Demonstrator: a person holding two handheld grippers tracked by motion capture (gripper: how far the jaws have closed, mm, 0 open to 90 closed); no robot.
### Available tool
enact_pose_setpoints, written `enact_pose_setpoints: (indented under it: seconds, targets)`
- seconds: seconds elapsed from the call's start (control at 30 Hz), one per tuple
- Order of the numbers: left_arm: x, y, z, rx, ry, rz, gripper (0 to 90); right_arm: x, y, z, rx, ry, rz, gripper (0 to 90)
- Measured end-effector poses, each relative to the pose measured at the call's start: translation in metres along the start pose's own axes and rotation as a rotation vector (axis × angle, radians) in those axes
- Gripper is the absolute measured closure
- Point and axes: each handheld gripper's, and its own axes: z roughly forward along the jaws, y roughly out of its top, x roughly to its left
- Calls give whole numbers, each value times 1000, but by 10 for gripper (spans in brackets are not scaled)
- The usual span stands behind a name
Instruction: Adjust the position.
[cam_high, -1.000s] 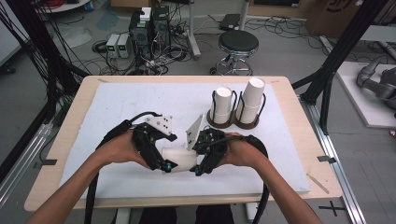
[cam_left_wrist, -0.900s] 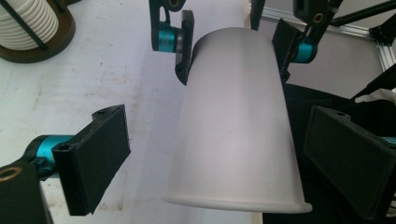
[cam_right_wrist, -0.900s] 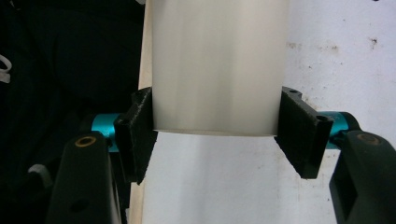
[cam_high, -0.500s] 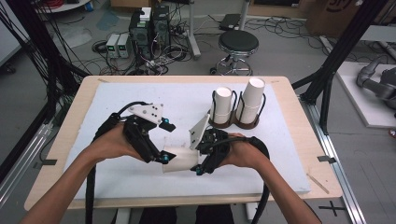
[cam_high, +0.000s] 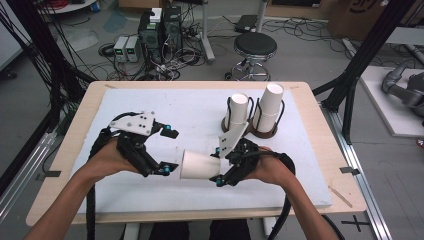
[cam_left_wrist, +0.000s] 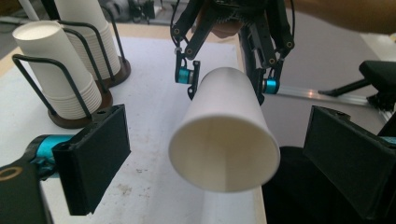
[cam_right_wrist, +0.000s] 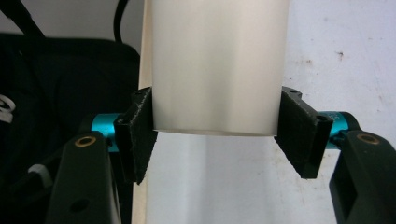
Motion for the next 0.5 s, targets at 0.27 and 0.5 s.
enact_pose_setpoints:
  seconds: [0.27, 0.5]
  targets:
    - [2, -16, -9, -32, 34, -36, 71, 1, -17, -8, -111, -22, 43, 355]
    - [0, -32, -5, -86, 34, -57, 71, 5, -29, -1, -204, -31, 71, 355]
